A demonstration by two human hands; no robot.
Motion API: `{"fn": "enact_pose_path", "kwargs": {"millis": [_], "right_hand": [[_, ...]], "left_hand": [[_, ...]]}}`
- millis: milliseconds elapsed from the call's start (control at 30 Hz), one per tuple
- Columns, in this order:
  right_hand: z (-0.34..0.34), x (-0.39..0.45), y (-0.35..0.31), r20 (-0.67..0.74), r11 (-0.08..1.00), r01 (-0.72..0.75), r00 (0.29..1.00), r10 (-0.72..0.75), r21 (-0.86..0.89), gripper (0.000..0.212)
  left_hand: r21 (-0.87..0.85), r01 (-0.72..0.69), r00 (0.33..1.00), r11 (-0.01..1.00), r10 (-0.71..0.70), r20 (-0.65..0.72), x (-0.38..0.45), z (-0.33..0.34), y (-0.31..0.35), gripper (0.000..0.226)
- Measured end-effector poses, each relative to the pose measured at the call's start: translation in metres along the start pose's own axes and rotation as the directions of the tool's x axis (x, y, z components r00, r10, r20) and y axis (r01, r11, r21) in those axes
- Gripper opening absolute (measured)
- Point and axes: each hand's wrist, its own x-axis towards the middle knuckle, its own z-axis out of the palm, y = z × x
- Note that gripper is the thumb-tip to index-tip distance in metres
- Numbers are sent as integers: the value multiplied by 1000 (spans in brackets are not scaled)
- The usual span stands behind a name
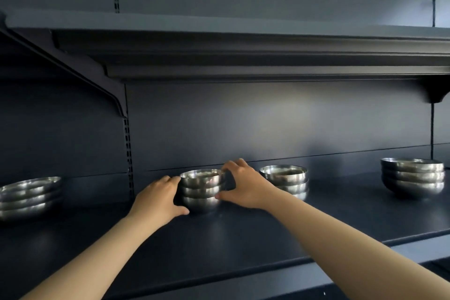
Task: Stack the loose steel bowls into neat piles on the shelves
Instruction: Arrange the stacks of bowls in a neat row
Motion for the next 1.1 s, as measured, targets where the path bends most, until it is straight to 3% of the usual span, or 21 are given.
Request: {"fn": "enact_pose_path", "kwargs": {"millis": [200, 333, 433, 633, 767, 1100], "right_hand": [[27, 47, 29, -43, 963, -106, 992, 120, 249, 63], [45, 69, 38, -83, 925, -68, 991, 107, 375, 57], [57, 74, 42, -106, 918, -15, 993, 61, 395, 63], [60, 73, 48, -88, 903, 33, 996, 5, 427, 60], [66, 74, 50, -71, 920, 45, 997, -19, 390, 55], [68, 72, 52, -38, 896, 3, 999, 15, 444, 72]], "left_hand": [[8, 123, 982, 992, -123, 146, 31, 27, -9, 93], [-255, 169, 970, 952, -115, 212, 48, 39, -19, 72], [-443, 183, 964, 878, -72, 256, 52, 53, -25, 55], [-509, 147, 981, 848, -59, 184, 48, 73, -31, 58], [-618, 146, 981, 772, -34, 190, 47, 78, -26, 60], [-771, 147, 980, 620, 14, 198, 45, 82, -25, 52]]}}
